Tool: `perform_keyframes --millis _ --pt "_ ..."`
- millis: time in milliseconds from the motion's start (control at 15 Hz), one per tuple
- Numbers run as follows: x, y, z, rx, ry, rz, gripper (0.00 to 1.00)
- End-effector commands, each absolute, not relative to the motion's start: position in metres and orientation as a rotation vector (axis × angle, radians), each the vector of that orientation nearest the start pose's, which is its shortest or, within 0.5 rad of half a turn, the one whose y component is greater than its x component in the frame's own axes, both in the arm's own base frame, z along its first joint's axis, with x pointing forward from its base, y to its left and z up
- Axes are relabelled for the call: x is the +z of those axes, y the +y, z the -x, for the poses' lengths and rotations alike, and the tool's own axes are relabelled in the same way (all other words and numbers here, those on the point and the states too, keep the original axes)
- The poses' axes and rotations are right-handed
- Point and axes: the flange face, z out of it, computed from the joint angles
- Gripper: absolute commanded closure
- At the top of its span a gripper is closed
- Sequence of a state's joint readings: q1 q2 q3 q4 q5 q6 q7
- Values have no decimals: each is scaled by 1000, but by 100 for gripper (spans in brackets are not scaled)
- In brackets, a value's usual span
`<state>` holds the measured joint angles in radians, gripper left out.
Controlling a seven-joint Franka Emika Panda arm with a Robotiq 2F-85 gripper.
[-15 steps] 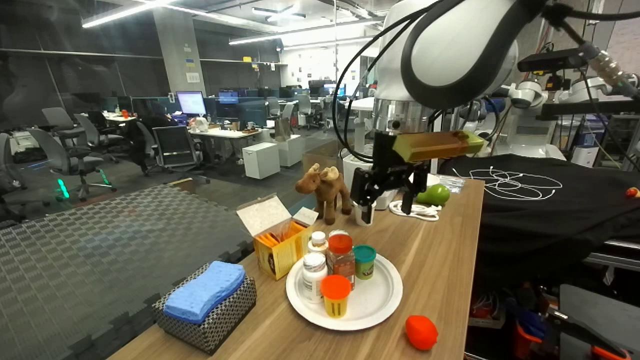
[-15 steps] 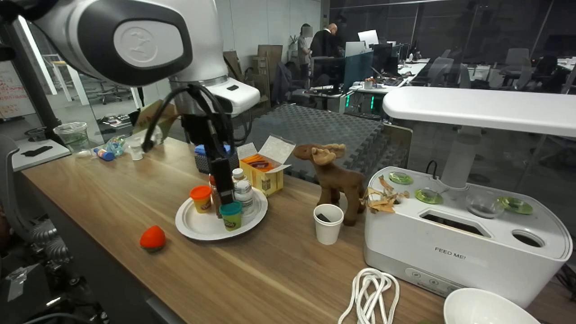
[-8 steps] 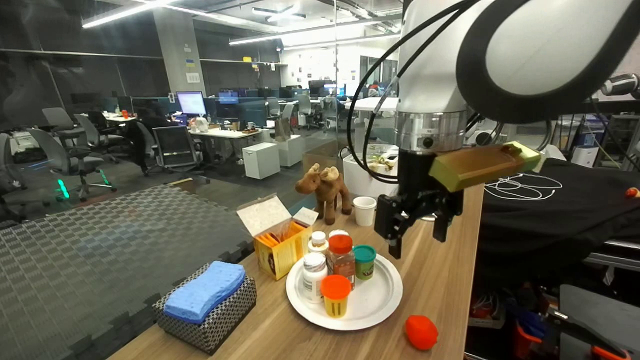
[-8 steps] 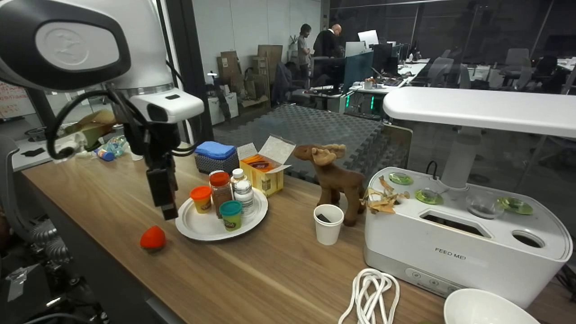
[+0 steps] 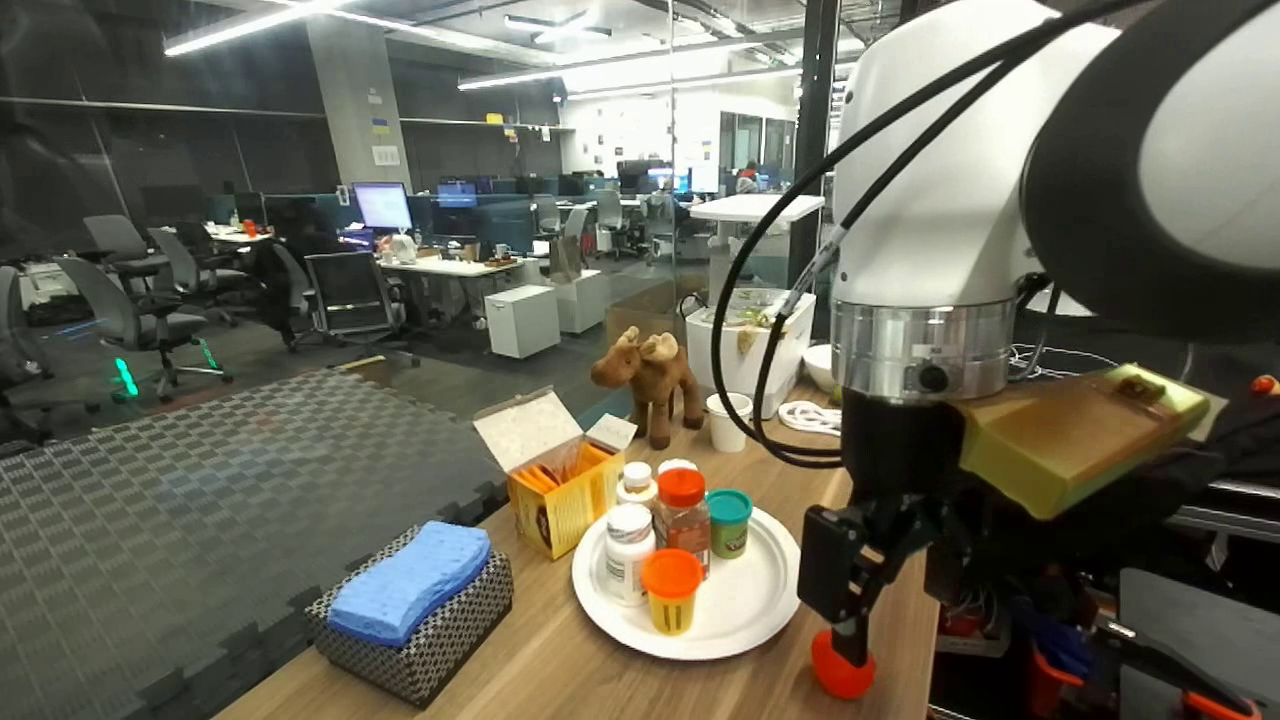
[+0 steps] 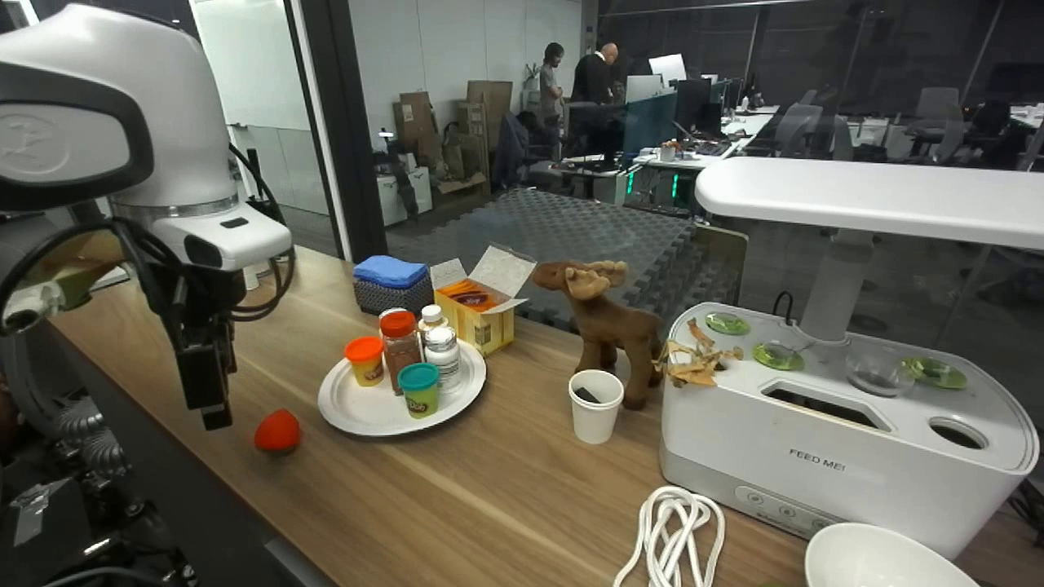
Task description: Place the containers and orange plush toy on the white plate
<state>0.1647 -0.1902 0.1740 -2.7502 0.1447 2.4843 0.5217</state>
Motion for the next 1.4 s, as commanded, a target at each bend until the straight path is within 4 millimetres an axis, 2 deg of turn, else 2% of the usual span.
perform_keyframes --millis 0,267,667,933,1333 --pt "256 132 -362 112 446 3060 0" --pt "234 133 -366 64 441 3068 0" --pt "203 131 -367 88 385 3103 0" --pt "199 127 -374 51 357 3116 0" --pt "204 115 -388 -60 317 3136 0"
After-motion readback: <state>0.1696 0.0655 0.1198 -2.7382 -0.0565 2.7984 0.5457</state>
